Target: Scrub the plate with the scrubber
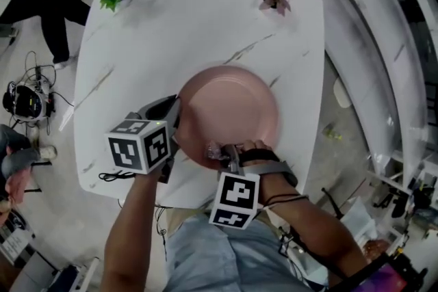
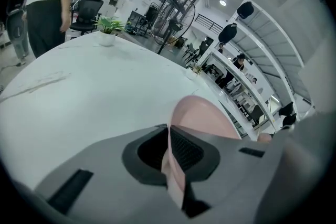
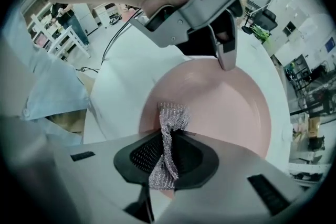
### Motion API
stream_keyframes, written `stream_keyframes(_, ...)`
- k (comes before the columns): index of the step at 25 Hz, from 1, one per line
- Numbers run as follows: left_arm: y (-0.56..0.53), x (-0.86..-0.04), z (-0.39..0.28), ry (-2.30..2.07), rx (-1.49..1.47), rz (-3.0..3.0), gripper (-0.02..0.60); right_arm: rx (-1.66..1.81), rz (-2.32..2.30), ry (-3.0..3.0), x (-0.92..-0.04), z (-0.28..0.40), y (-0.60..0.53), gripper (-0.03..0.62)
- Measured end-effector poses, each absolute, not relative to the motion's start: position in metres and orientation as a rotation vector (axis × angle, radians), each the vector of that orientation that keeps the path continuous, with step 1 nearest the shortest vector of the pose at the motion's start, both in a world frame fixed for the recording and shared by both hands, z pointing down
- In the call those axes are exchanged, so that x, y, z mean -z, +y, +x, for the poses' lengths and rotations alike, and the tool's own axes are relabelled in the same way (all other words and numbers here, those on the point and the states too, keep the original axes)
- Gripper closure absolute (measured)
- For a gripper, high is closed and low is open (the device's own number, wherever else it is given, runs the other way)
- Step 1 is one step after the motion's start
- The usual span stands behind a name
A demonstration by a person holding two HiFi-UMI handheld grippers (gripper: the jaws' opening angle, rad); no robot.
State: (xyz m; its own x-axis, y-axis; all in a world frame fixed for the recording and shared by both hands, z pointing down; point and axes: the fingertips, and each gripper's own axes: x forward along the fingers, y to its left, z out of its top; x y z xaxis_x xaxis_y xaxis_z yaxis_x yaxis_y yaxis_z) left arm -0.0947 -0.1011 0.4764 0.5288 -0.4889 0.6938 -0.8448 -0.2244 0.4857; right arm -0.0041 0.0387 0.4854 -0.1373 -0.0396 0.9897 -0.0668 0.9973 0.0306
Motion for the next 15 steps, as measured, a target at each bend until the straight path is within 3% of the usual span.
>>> stream_keyframes(15,-0.1,-0.476,-0.094,-1.09,-0.5,1.867,0.565,-0.199,0.372,-1.544,-0.486,0.066,-0.031,0.523)
